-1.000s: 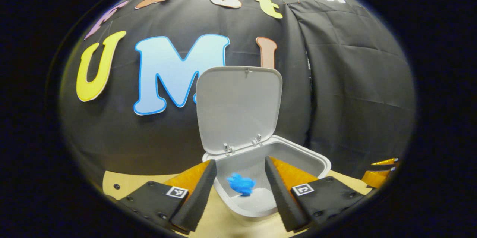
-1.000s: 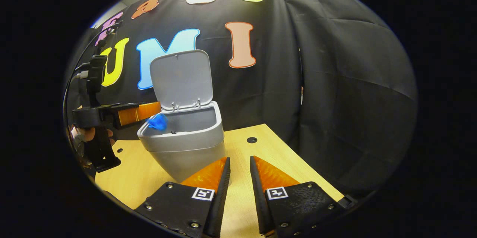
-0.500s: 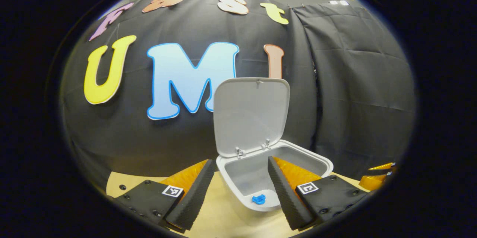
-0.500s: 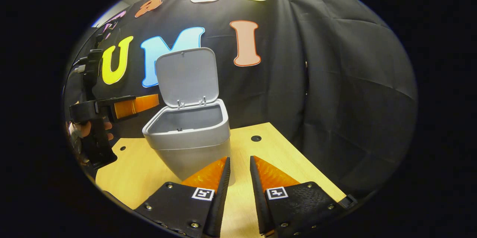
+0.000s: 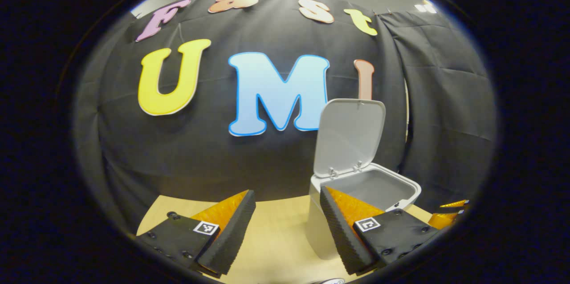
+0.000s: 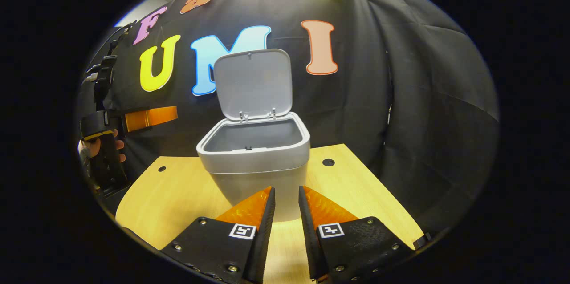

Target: Press the lid of the desktop garbage bin to open it, pick up the crumpled paper on the desktop and throw it into the bin, then pick up the pop can on the desktop and drop it into the bin, and finally close the garbage bin lid.

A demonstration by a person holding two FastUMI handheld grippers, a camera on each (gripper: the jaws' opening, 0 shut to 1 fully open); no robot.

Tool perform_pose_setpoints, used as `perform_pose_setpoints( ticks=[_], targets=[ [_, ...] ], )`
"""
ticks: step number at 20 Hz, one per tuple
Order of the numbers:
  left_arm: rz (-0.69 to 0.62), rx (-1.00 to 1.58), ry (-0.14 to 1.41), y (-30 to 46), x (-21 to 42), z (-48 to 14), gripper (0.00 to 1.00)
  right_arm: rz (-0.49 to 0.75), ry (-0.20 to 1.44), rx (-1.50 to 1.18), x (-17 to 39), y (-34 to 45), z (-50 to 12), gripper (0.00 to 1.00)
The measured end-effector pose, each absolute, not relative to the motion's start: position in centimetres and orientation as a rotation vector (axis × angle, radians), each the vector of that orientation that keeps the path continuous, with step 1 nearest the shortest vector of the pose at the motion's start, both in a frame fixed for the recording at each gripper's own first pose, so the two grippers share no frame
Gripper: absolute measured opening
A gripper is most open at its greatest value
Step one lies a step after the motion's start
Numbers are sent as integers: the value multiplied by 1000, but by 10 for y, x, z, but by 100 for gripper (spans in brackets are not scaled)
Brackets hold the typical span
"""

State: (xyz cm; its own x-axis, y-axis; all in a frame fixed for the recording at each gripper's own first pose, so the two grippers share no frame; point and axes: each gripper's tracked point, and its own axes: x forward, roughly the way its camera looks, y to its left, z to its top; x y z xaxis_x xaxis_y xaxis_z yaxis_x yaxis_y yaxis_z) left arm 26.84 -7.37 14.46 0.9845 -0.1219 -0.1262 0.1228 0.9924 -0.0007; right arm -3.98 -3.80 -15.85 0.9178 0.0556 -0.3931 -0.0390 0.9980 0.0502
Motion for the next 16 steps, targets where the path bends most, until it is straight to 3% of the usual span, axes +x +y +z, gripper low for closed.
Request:
perform_pose_setpoints(
  ticks=[8, 16],
  targets=[
    [98, 8, 118, 32, 218, 155, 98, 188, 437, 25, -36, 21, -170, 36],
    [241, -21, 114, 89, 178, 158, 97, 328, 491, 8, -37, 73, -186, 39]
  ],
)
